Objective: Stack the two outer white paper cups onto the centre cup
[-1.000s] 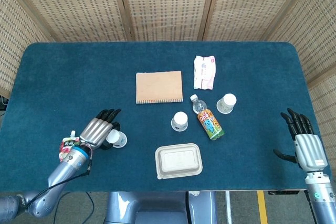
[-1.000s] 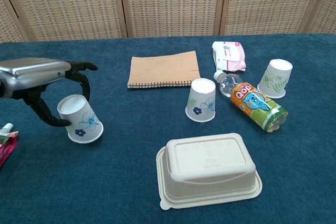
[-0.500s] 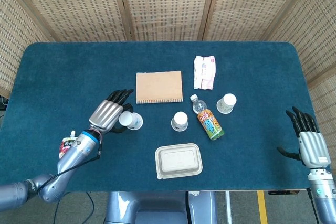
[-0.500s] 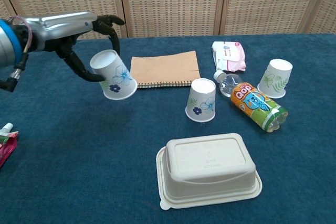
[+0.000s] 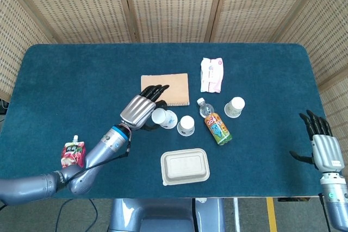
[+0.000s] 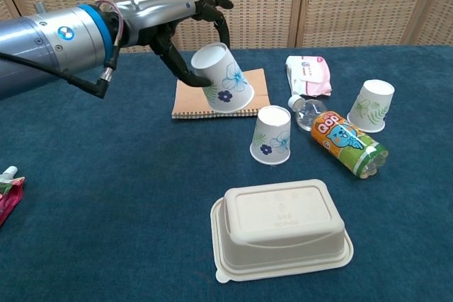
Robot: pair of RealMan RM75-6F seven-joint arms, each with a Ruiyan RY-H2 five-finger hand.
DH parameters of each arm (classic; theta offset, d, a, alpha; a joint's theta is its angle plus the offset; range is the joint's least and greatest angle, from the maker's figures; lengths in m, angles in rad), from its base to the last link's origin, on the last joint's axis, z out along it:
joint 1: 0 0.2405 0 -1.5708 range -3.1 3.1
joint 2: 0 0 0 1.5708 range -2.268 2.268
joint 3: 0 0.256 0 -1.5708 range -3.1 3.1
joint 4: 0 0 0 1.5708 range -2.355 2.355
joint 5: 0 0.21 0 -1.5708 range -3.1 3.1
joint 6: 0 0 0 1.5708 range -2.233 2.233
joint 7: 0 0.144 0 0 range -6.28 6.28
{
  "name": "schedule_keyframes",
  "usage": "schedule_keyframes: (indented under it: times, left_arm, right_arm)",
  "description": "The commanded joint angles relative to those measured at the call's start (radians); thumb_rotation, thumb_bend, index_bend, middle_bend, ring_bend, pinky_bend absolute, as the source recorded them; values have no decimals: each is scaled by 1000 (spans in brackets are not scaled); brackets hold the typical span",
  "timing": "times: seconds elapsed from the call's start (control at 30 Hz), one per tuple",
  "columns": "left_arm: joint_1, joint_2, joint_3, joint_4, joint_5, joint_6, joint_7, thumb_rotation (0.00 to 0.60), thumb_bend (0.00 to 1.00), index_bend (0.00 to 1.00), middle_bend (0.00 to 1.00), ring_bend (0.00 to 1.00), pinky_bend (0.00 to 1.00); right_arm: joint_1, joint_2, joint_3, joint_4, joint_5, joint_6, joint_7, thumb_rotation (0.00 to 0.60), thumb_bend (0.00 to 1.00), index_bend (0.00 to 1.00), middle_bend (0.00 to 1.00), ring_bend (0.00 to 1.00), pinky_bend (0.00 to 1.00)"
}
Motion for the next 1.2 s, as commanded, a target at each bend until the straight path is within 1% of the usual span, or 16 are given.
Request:
schedule_keyframes:
  times: [0.03, 0.63, 0.67, 0.73, 0.8, 0.87, 0.9, 1.03, 1.2]
  left_arm:
    - [-34, -34, -13, 39, -8, -17, -11, 600, 249, 415, 0, 0, 63]
    - [-163, -160, -26, 193, -93, -94, 15, 600, 243, 411, 0, 0, 61]
    - [-169, -168, -27, 202, -98, -99, 14, 600, 241, 397, 0, 0, 61]
    - [-180, -182, -26, 220, -113, -111, 16, 600, 228, 336, 0, 0, 46]
    - [-194, -188, -18, 236, -135, -133, 35, 600, 208, 215, 0, 0, 12]
    - [-206, -191, -13, 245, -159, -146, 58, 600, 198, 133, 0, 0, 2]
    - [-210, -193, -13, 249, -170, -146, 67, 600, 194, 111, 0, 0, 2]
    - [-212, -195, -14, 246, -196, -128, 84, 600, 174, 103, 0, 0, 1]
    - [-169, -138, -3, 163, -196, -47, 98, 600, 172, 104, 0, 0, 2]
  right_arm:
    - [0, -1, 3, 4, 5, -3, 4, 600, 48, 50, 0, 0, 0]
    - [-1, 1, 18, 27, 31, -20, 40, 600, 48, 50, 0, 0, 0]
    - [-1, 2, 18, 28, 32, -21, 43, 600, 48, 50, 0, 0, 0]
    - [-1, 3, 21, 30, 36, -22, 47, 600, 48, 50, 0, 0, 0]
    - [-2, 4, 24, 33, 40, -22, 55, 600, 48, 50, 0, 0, 0]
    - [-2, 5, 25, 35, 42, -24, 60, 600, 48, 50, 0, 0, 0]
    - [-2, 5, 25, 36, 41, -25, 62, 600, 48, 51, 0, 0, 0]
    - [-2, 6, 24, 38, 39, -28, 67, 600, 48, 54, 0, 0, 0]
    - [-1, 6, 23, 37, 34, -28, 72, 600, 48, 56, 0, 0, 0]
